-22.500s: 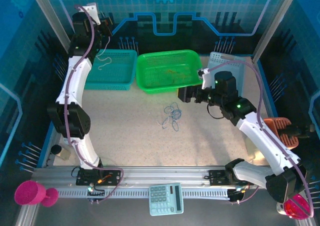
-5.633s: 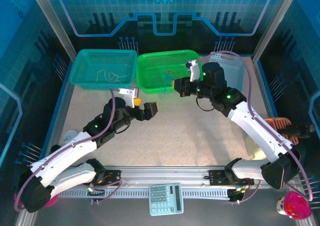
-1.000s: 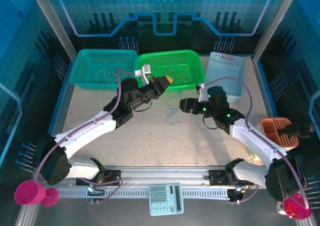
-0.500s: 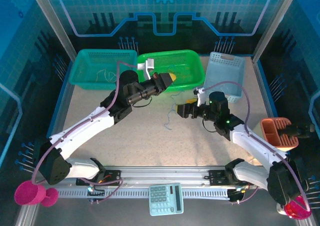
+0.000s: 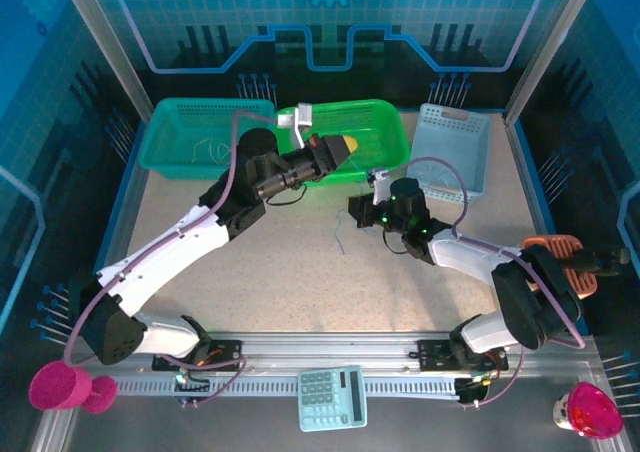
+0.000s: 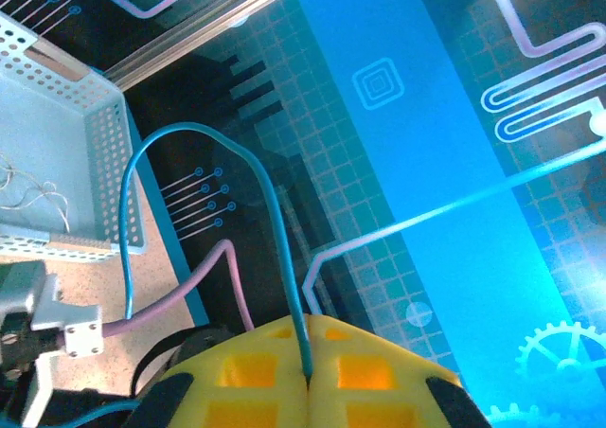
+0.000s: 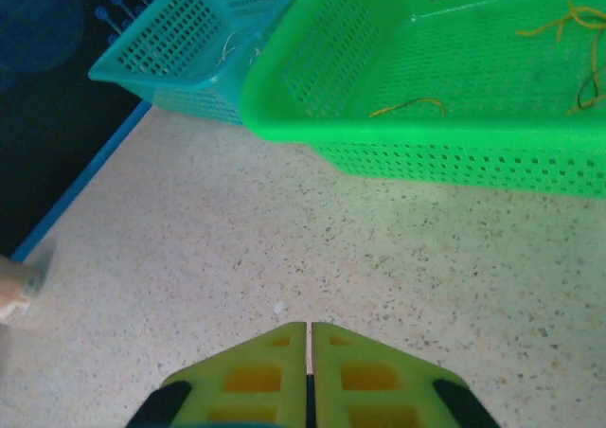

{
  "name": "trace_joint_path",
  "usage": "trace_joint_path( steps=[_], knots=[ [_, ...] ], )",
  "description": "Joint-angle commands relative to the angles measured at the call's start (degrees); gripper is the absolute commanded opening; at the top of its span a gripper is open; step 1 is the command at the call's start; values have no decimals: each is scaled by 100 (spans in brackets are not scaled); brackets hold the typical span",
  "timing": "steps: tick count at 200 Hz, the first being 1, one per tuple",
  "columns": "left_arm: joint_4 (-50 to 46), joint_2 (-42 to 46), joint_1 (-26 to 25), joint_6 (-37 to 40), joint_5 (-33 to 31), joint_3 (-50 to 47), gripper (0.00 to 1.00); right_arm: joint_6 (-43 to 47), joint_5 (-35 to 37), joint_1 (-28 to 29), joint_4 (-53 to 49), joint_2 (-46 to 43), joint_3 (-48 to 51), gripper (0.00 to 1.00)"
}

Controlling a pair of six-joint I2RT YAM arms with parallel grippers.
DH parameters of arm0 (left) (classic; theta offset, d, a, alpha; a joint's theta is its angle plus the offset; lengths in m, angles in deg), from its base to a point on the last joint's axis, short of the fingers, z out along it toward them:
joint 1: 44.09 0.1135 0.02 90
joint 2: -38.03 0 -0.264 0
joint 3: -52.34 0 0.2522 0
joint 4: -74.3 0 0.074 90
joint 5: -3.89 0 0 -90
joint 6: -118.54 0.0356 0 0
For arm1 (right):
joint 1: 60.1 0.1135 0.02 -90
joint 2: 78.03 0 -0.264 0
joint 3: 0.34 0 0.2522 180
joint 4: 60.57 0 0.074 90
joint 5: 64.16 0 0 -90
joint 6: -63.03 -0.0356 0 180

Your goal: Untangle the cables

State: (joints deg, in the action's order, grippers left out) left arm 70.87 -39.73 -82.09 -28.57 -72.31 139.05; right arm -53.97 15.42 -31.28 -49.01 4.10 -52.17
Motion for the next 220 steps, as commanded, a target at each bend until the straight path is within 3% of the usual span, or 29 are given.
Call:
trace_joint_path(
  steps=[1, 69, 77, 94, 100, 134, 185, 197, 220],
  knots=[
    [-248, -102, 189, 458, 91, 648, 0, -120, 284, -16, 317, 51, 300, 4],
    [-346, -1324, 1261, 792, 409, 2064, 0, -418, 409, -26, 356, -53, 1037, 0],
    [-157, -1510, 1381, 720, 513, 2149, 0, -433, 409, -25, 347, -67, 1087, 5],
    [4, -1881, 1551, 530, 646, 2387, 0, -443, 401, -25, 294, -74, 1158, 29],
    [86, -1997, 1590, 478, 719, 2475, 0, -438, 408, -24, 290, -82, 1186, 33],
    [94, -2444, 1698, 460, 808, 2808, 0, -422, 385, -25, 257, -59, 1271, 33],
    [67, -2897, 1862, 442, 905, 3085, 0, -446, 374, -30, 236, -64, 1289, 26],
    [85, -2953, 1875, 404, 929, 3108, 0, -451, 391, -28, 211, -72, 1223, 32],
    [155, -2991, 1875, 273, 1047, 3126, 0, -325, 391, -25, 82, -55, 946, 56]
  ],
)
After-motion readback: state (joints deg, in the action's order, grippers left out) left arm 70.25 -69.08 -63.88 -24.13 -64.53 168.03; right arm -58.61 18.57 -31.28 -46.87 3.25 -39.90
